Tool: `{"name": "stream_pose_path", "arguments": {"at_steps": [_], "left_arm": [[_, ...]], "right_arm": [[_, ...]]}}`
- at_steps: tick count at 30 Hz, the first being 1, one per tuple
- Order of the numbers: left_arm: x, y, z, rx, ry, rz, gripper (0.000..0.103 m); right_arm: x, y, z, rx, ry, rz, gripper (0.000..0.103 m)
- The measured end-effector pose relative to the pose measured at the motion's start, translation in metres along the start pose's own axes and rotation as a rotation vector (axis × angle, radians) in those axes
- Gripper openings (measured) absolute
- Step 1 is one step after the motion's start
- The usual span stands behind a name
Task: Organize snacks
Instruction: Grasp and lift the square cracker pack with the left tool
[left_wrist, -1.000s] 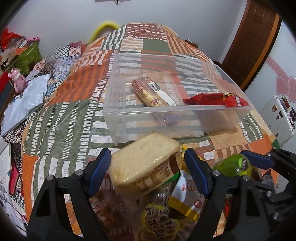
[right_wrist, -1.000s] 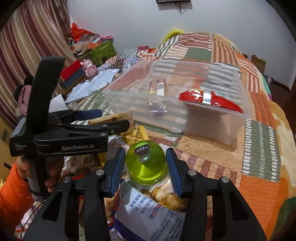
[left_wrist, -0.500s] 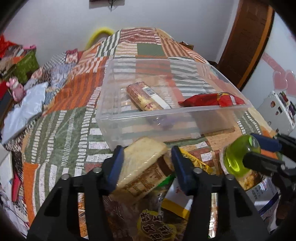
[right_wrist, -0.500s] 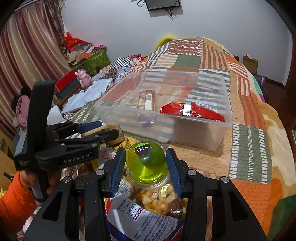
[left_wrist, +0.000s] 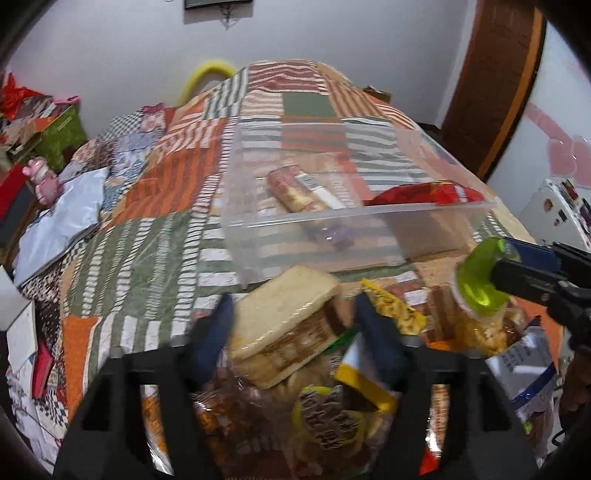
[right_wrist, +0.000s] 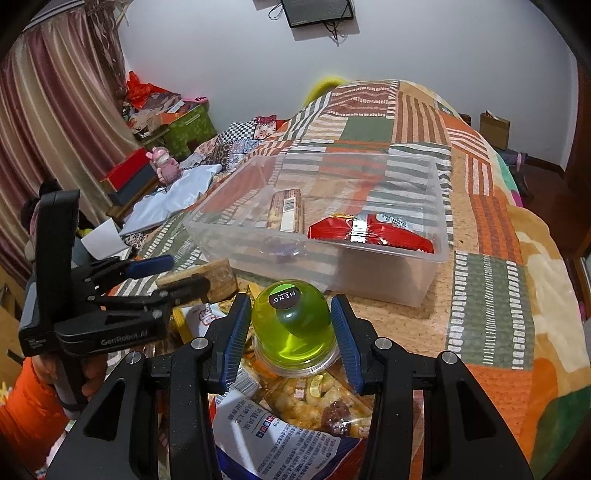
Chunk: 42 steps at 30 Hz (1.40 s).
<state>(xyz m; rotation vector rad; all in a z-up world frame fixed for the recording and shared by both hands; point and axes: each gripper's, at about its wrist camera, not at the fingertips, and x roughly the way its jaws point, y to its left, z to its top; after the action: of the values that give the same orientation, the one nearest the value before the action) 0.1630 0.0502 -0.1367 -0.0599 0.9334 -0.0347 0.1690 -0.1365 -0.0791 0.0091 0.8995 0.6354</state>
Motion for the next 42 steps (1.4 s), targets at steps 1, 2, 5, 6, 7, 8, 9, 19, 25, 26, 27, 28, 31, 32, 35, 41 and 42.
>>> {"name": "stream_pose_path", "arguments": {"at_steps": [1, 2, 5, 6, 7, 8, 9, 19, 25, 26, 27, 28, 31, 32, 35, 41, 42], "left_arm": [[0.001, 0.002, -0.001, -0.007, 0.002, 0.007, 0.082], [0.002, 0.004, -0.002, -0.012, 0.007, 0.009, 0.083], [0.01, 0.01, -0.004, -0.039, 0.047, -0.008, 0.083], [0.013, 0.013, -0.005, -0.055, 0.059, -0.015, 0.084], [0.015, 0.015, -0.005, -0.068, 0.065, -0.023, 0.087], [0.017, 0.017, -0.005, -0.088, 0.073, -0.033, 0.088], [0.018, 0.019, -0.005, -0.097, 0.076, -0.036, 0.09], [0.037, 0.029, -0.003, -0.2, 0.141, -0.145, 0.095], [0.039, 0.023, 0.0, -0.197, 0.14, -0.186, 0.084], [0.038, 0.023, -0.001, -0.198, 0.136, -0.186, 0.083], [0.037, 0.024, -0.002, -0.202, 0.134, -0.185, 0.083], [0.036, 0.026, -0.003, -0.207, 0.132, -0.184, 0.081], [0.029, 0.029, -0.005, -0.212, 0.122, -0.18, 0.074], [0.026, 0.029, -0.006, -0.208, 0.118, -0.181, 0.071], [0.017, 0.028, -0.007, -0.184, 0.096, -0.167, 0.065], [-0.001, 0.024, -0.009, -0.149, 0.049, -0.136, 0.058], [-0.004, 0.023, -0.01, -0.141, 0.038, -0.127, 0.058]], "right_arm": [[0.0, 0.0, 0.0, 0.001, 0.0, 0.001, 0.042], [0.0, -0.001, 0.0, 0.0, 0.0, 0.001, 0.042], [0.001, 0.0, 0.001, -0.002, 0.001, -0.001, 0.042], [0.001, 0.0, 0.001, -0.002, 0.002, -0.001, 0.042], [0.001, 0.0, 0.001, -0.003, 0.001, -0.002, 0.042], [0.001, 0.0, 0.001, -0.003, 0.001, -0.003, 0.042], [0.001, 0.0, 0.001, -0.003, 0.001, -0.004, 0.042], [0.001, -0.002, -0.001, 0.006, 0.001, -0.001, 0.042], [0.0, -0.003, 0.0, 0.004, -0.002, -0.007, 0.042], [-0.001, -0.004, 0.0, 0.005, -0.004, -0.008, 0.042], [-0.001, -0.004, 0.001, 0.006, -0.007, -0.009, 0.042], [-0.002, -0.005, 0.001, 0.007, -0.009, -0.01, 0.042], [-0.004, -0.007, 0.002, 0.009, -0.016, -0.014, 0.042], [-0.004, -0.007, 0.003, 0.01, -0.018, -0.015, 0.042], [-0.005, -0.007, 0.005, 0.012, -0.024, -0.015, 0.042], [-0.007, -0.006, 0.007, 0.011, -0.034, -0.015, 0.042], [-0.007, -0.006, 0.008, 0.011, -0.036, -0.015, 0.042]]}}
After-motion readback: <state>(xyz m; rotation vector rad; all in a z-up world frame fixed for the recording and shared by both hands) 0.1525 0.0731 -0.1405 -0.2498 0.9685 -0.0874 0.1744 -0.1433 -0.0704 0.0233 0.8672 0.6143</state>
